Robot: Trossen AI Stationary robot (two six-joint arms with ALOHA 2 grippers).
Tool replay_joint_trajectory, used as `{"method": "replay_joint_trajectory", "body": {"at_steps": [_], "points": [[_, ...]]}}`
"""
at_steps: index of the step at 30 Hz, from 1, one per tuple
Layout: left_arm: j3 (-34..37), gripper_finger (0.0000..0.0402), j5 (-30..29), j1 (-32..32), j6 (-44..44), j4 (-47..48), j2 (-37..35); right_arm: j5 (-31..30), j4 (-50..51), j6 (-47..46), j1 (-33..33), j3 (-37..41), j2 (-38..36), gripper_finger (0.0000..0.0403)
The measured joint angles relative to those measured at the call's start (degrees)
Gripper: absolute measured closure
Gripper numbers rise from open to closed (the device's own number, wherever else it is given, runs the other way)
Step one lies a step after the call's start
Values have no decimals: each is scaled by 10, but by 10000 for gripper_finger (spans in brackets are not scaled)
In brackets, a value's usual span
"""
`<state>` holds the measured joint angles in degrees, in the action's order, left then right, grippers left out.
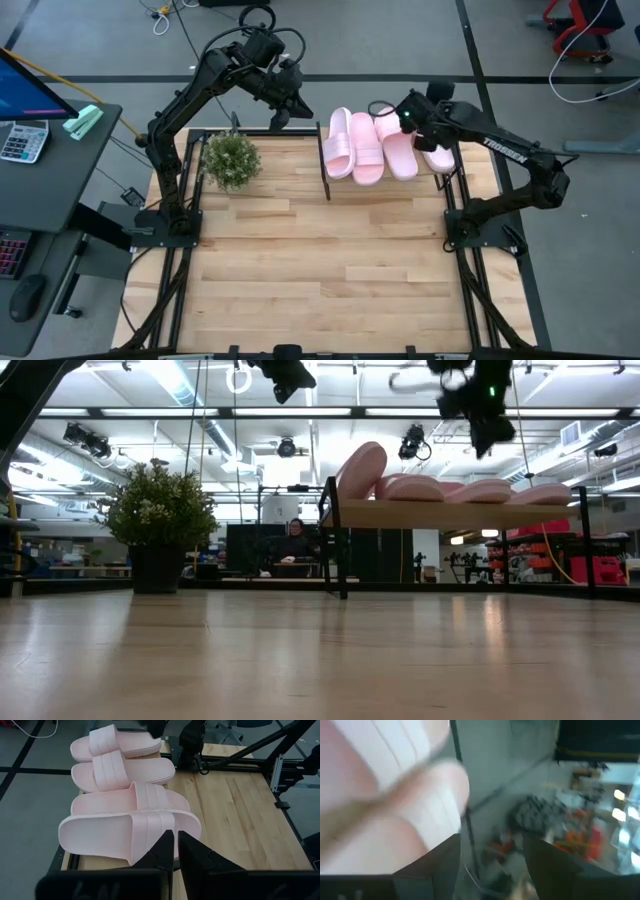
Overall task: Pick and place slides into the shelf
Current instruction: Adjust the slides on the shelf
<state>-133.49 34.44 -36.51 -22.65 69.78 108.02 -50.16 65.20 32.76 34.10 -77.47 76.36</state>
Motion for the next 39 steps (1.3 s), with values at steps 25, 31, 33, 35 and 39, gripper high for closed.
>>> {"method": "replay_joint_trajectory", "body": {"at_steps": [25, 31, 33, 35, 39], "points": [[0, 335, -39, 0, -7, 52, 0, 213, -16, -153, -276, -32, 43, 159], [0, 327, -39, 0, -5, 60, 0, 189, -36, -162, -272, -31, 76, 129], [0, 326, -39, 0, -5, 62, 0, 189, -38, -166, -270, -31, 86, 123], [0, 325, -39, 0, -5, 64, 0, 187, -44, -163, -270, -31, 96, 121], [0, 329, -39, 0, -6, 64, 0, 173, -53, -158, -262, -31, 116, 123]]}}
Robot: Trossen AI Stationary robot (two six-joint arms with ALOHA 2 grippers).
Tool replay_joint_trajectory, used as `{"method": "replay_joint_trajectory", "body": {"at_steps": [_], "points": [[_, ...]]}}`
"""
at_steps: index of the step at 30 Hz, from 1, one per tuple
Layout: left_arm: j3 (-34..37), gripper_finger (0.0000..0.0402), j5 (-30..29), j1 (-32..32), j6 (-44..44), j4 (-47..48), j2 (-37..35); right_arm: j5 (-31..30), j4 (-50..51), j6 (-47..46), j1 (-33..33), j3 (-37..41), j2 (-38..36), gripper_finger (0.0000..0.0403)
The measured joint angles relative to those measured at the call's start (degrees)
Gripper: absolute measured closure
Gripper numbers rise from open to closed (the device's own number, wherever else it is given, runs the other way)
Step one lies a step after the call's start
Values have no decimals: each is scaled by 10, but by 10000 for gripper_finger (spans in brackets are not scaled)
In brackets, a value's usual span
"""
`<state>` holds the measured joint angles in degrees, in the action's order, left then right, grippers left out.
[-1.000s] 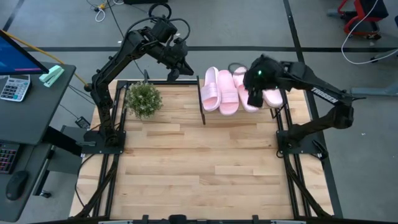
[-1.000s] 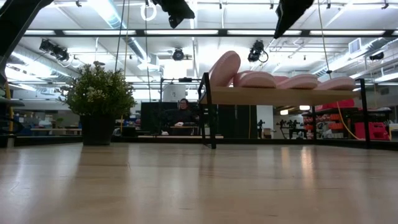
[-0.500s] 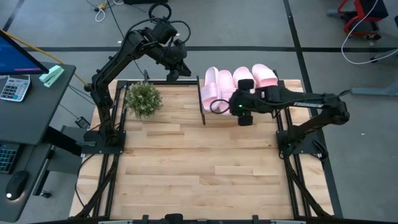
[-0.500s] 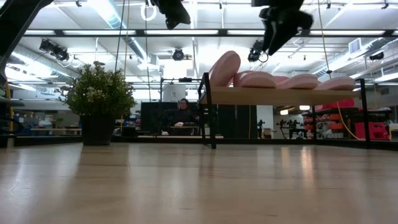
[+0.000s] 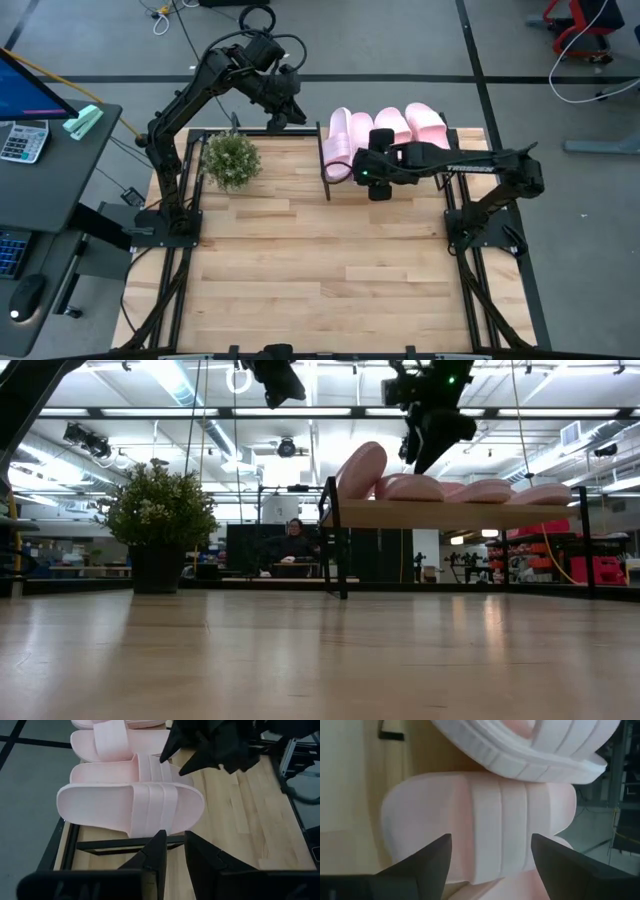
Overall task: Pick and place slides into the shelf
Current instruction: Adjust the slides on the shelf
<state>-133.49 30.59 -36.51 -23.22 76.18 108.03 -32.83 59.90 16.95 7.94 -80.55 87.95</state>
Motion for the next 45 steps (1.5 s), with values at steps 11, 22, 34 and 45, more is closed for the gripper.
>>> {"method": "replay_joint_trajectory", "body": {"at_steps": [11, 22, 34, 45], "points": [[0, 317, 0, 0, -2, 0, 0, -7, -6, -2, 39, 0, 16, 156], [0, 321, 0, 0, -6, 3, 0, 31, 14, -15, 52, 0, 16, 341], [0, 317, 0, 0, -5, 5, 0, 6, 81, -34, 50, -6, -8, 395], [0, 311, 0, 0, -5, 5, 0, -2, 120, -32, 50, -23, -29, 399]]}}
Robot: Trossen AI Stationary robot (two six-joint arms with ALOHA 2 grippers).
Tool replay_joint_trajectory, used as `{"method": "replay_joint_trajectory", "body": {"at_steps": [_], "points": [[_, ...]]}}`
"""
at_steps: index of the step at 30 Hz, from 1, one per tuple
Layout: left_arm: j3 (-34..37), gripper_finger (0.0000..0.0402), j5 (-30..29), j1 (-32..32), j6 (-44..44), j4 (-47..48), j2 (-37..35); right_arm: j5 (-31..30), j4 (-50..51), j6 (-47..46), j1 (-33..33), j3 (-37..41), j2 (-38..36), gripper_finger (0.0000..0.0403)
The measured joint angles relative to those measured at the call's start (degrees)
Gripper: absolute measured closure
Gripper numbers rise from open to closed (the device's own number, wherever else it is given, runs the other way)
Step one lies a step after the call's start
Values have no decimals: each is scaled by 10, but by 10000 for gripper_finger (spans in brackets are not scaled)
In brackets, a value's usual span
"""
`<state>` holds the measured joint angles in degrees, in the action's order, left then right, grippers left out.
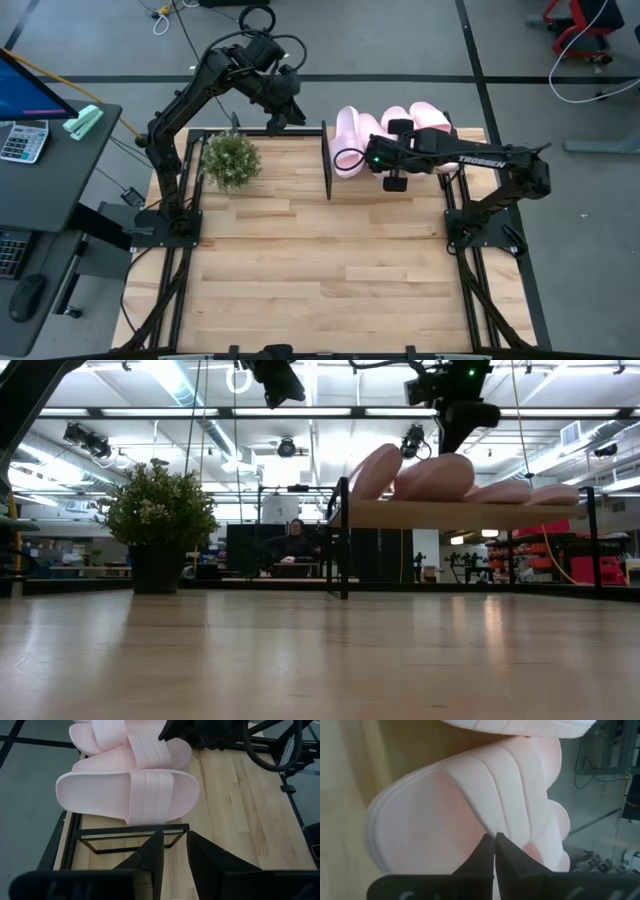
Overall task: Pick and place slides into the shelf
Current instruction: Adjust the slides on the shelf
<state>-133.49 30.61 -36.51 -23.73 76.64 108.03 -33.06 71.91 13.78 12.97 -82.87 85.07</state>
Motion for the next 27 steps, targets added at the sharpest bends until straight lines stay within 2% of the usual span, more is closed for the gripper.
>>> {"method": "replay_joint_trajectory", "body": {"at_steps": [9, 16, 27], "points": [[0, 318, 0, 0, 0, -1, 0, -16, -8, -1, -12, 0, -8, 401], [0, 311, 0, 0, 0, -1, 0, 60, -11, -18, -17, 0, -4, 398], [0, 315, 0, 0, 3, -1, 0, 60, 39, -30, -13, 0, -6, 311]]}}
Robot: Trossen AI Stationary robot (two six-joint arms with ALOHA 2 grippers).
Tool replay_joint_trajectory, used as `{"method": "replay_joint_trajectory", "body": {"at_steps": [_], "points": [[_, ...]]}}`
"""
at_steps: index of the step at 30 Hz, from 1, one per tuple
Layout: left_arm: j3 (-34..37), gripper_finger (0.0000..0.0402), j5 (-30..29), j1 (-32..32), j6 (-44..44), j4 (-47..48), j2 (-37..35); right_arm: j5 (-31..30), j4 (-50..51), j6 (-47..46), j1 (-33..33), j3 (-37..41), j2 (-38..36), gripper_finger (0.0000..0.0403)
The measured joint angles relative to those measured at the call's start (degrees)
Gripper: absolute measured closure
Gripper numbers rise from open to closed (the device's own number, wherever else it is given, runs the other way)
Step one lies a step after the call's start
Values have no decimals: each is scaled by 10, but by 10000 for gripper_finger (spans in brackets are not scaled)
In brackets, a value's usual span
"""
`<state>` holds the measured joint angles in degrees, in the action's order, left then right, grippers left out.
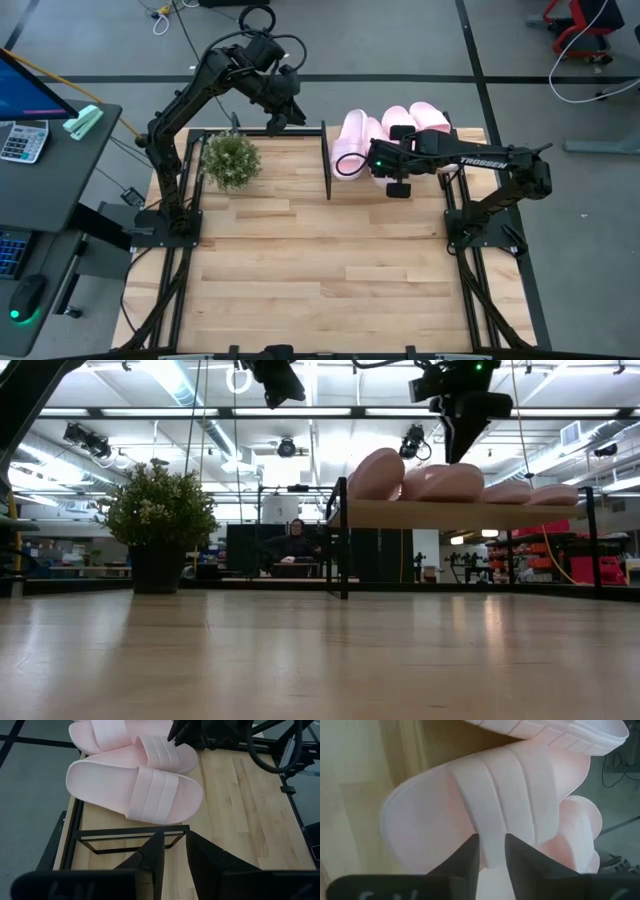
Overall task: Pick and place slides into the shelf
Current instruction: Adjust the slides on the shelf
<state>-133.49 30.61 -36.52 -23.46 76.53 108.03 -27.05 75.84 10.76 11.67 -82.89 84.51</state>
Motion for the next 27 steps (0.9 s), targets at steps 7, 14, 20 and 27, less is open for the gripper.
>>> {"method": "replay_joint_trajectory", "body": {"at_steps": [7, 14, 20, 27], "points": [[0, 312, 0, 0, 0, 0, 0, 24, -20, -9, 7, 0, 0, 272], [0, 318, 0, 0, 3, 0, 0, 4, -16, -3, 6, -4, -1, 240], [0, 311, 0, 0, 3, 0, 0, -30, -25, 6, 17, -70, -2, 280], [0, 318, 0, 0, 2, 0, 0, 121, -74, -32, 147, -128, 13, 390]]}}
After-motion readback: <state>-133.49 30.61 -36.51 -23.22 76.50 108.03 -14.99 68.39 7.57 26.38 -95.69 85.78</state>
